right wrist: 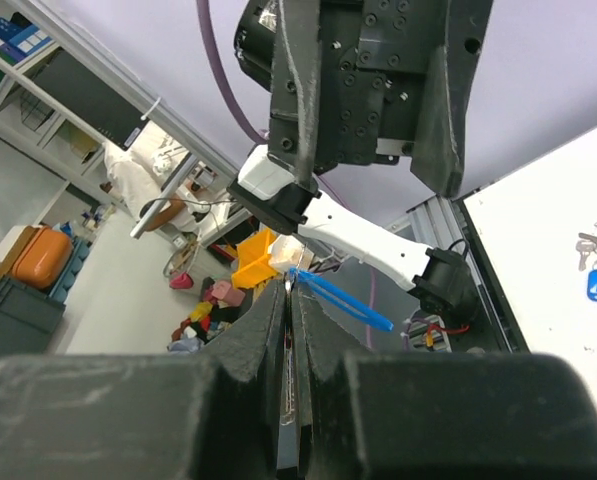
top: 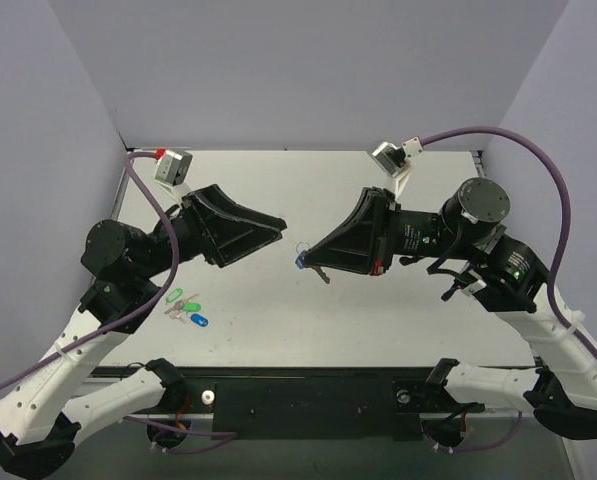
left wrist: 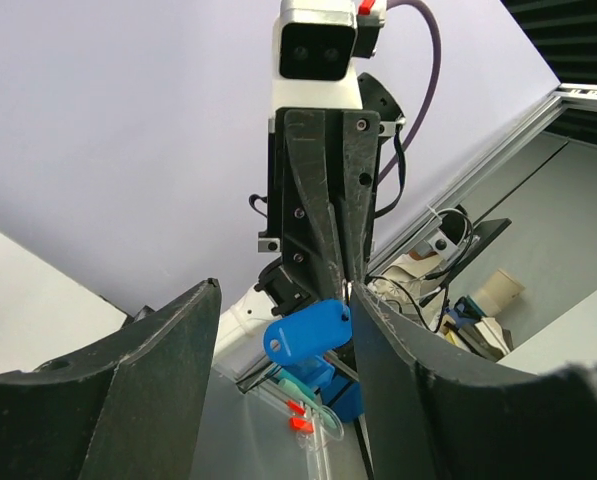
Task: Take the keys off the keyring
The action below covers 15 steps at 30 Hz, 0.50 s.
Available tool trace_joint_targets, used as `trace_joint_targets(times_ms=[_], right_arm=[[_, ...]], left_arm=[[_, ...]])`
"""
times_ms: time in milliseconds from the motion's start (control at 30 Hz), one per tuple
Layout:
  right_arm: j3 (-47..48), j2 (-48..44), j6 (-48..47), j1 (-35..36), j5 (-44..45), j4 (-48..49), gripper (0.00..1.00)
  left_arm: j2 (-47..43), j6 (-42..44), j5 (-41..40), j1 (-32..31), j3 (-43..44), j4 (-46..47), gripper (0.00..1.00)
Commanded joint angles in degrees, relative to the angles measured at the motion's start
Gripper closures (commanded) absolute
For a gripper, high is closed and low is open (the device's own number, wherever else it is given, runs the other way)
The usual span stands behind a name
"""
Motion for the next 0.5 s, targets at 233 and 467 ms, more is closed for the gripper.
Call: trace_joint_targets(times_ms=[233, 467], right_arm=[[1.67, 2.97, 4.25, -1.15, -4.15, 11.62, 1.0], [0.96, 3.32, 4.69, -1.24, -3.44, 12.32, 1.0]], left_arm=[[-2.18, -2.02, -0.15, 0.13, -1.72, 6.61, 0.4], [-1.57, -2.37, 0.02, 0.13, -2.16, 7.93, 0.43]])
